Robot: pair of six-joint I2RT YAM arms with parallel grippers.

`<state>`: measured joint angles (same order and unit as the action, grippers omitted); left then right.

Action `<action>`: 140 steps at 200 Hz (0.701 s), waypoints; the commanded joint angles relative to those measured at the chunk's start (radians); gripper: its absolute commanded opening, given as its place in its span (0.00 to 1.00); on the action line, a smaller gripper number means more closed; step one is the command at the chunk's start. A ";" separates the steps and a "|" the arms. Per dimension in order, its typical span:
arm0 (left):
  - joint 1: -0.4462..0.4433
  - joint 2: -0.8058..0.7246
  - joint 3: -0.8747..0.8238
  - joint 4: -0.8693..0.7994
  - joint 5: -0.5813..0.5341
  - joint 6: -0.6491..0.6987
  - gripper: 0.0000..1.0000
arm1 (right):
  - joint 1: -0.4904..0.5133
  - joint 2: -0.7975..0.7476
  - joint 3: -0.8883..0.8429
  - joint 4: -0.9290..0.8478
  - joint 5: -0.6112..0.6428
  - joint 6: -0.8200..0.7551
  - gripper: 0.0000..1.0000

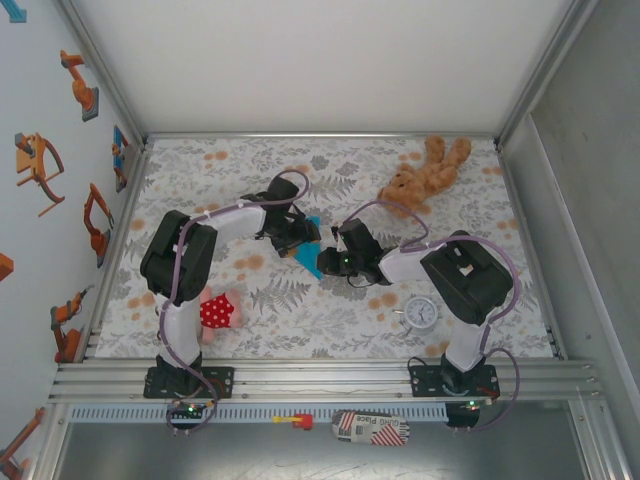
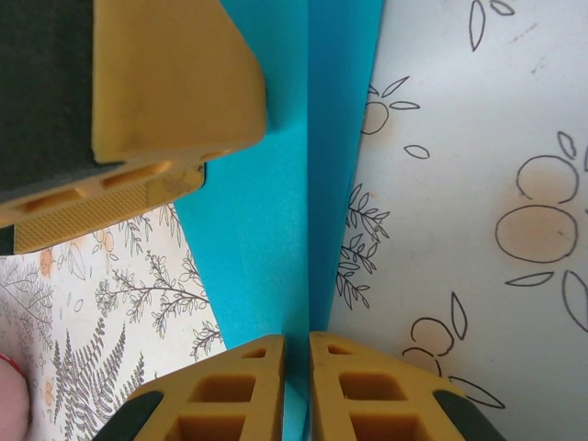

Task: Fold a paper plane with a square sheet of paper (pick it up from the middle)
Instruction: Fourth fold the wing at the center of the table.

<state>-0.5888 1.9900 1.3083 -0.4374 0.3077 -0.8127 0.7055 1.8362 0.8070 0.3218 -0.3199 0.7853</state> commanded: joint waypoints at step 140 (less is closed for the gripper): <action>0.035 -0.185 -0.082 0.056 0.070 0.073 0.63 | 0.008 0.072 0.024 -0.079 0.012 -0.021 0.14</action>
<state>-0.5716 1.8862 1.2907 -0.5037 0.3229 -0.7536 0.7044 1.8420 0.8272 0.2855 -0.3241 0.7849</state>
